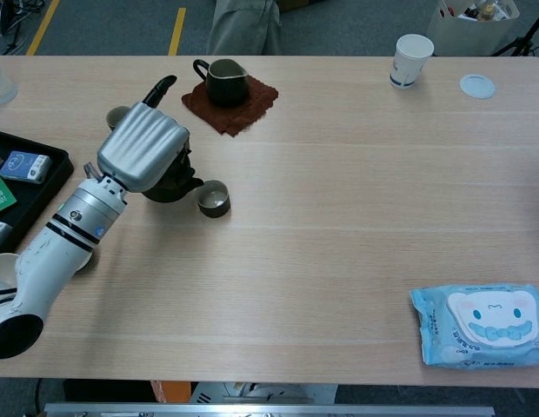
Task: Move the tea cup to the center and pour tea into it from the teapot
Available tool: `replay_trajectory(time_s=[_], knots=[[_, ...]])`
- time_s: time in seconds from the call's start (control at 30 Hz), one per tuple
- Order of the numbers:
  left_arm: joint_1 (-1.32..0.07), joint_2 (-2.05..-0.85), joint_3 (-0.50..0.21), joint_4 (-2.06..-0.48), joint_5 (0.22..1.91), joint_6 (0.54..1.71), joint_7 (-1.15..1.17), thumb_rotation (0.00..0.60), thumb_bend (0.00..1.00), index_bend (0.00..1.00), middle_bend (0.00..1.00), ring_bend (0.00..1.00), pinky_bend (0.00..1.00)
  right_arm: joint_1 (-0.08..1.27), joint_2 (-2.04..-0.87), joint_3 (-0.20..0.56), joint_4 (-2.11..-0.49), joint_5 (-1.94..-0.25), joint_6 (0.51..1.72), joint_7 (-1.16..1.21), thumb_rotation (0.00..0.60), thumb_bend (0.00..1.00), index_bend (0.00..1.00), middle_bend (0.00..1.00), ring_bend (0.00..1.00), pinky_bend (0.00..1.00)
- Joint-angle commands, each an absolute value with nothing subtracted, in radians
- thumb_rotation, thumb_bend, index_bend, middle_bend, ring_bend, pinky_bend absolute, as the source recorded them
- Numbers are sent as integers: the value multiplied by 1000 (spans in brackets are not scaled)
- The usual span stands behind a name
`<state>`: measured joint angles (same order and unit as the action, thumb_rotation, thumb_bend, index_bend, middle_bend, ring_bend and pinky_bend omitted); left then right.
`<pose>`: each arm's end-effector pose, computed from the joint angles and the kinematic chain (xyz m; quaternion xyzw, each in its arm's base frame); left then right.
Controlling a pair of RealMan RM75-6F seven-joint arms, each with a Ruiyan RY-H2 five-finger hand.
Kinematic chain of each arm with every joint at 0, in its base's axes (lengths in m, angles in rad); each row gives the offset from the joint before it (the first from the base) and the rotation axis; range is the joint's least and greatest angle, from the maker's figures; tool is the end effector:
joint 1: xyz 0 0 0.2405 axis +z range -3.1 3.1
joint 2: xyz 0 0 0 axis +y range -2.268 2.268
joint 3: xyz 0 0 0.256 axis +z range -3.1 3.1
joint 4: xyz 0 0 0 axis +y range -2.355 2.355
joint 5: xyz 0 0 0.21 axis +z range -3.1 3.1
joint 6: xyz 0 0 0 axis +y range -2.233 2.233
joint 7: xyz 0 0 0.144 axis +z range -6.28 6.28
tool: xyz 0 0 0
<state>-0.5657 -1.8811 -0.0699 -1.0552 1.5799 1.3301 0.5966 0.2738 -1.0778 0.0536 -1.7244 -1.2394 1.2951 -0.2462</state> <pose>-0.1667 0.2887 -0.0673 -0.7583 -0.1001 -0.3822 0.5185 -0.2955 -0.2330 0.1482 0.6313 -0.3949 0.2960 0.5982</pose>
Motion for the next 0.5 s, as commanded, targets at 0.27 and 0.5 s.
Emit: replay_trajectory(time_s=[0.27,0.5], knots=[[-574,-1897,-63,-1015,1606,1339,616,493,265,996,1000,866,46,262,-1070,61,-1725,-1243,1288,-230,600,288,135,214,62,80],[-584,-1897,-60,-996,1620,1338,625,491,265,996,1000,866,46,259,-1066,69,-1728,-1241,1278,-224,600,288,135,214,62,80]])
